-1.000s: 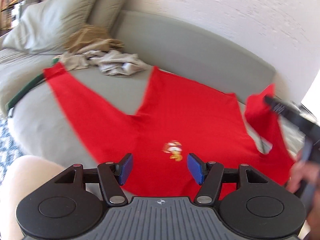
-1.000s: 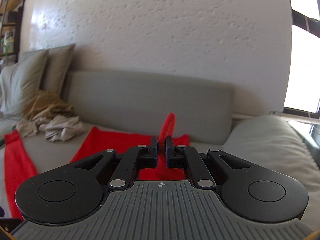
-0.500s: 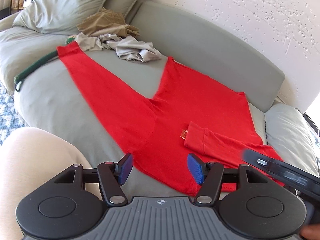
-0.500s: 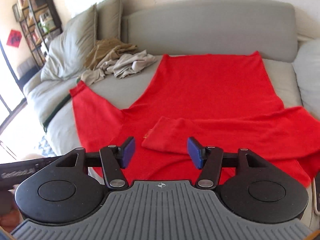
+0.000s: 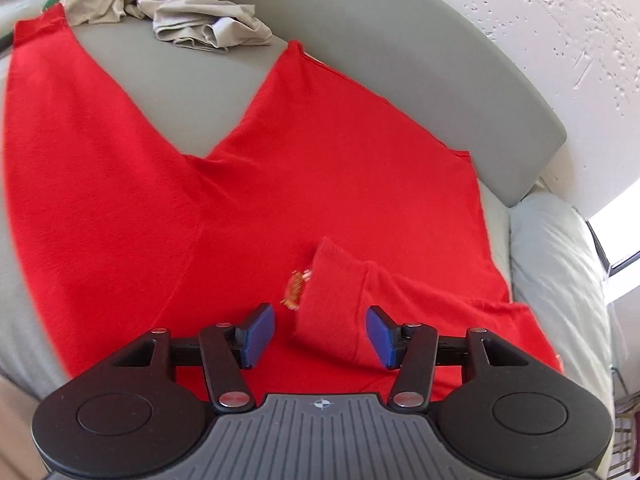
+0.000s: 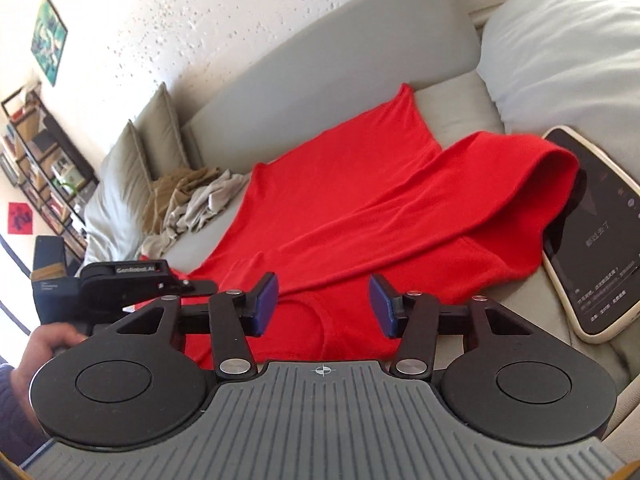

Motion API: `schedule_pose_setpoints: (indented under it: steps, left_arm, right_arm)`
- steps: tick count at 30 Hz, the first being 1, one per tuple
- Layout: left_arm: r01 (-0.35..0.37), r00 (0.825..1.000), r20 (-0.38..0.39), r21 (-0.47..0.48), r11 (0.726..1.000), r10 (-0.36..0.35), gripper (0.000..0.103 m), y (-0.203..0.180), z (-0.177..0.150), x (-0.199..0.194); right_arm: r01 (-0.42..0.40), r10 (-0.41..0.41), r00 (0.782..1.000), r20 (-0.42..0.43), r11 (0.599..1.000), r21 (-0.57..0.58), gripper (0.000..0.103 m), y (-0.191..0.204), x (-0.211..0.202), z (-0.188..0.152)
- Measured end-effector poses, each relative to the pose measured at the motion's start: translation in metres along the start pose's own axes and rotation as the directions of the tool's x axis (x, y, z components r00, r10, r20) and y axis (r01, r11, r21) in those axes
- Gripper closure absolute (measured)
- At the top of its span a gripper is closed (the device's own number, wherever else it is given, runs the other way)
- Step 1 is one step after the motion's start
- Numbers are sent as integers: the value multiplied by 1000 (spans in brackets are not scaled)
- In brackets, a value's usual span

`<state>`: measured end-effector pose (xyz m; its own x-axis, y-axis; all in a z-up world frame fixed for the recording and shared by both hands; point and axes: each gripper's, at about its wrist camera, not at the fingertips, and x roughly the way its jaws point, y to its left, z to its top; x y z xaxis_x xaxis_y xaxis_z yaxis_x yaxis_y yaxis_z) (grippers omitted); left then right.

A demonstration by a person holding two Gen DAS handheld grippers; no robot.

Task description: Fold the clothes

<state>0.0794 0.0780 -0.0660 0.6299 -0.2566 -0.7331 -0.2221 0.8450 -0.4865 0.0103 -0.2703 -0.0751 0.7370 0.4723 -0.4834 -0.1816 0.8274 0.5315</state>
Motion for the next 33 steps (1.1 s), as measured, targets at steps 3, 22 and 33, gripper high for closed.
schedule_pose_setpoints:
  steps: [3, 22, 33]
  left_arm:
    - [-8, 1000, -28, 0, 1000, 8, 52, -5, 7, 10]
    - [-73, 997, 23, 224, 972, 69, 101, -24, 11, 12]
    - [-75, 981, 192, 284, 956, 20, 101, -37, 34, -49]
  right_arm:
    - [-20, 22, 1000, -22, 999, 48, 50, -13, 8, 1]
    - [51, -53, 997, -53, 998, -27, 52, -13, 22, -9]
    - [78, -82, 996, -44, 993, -93, 52, -7, 21, -12]
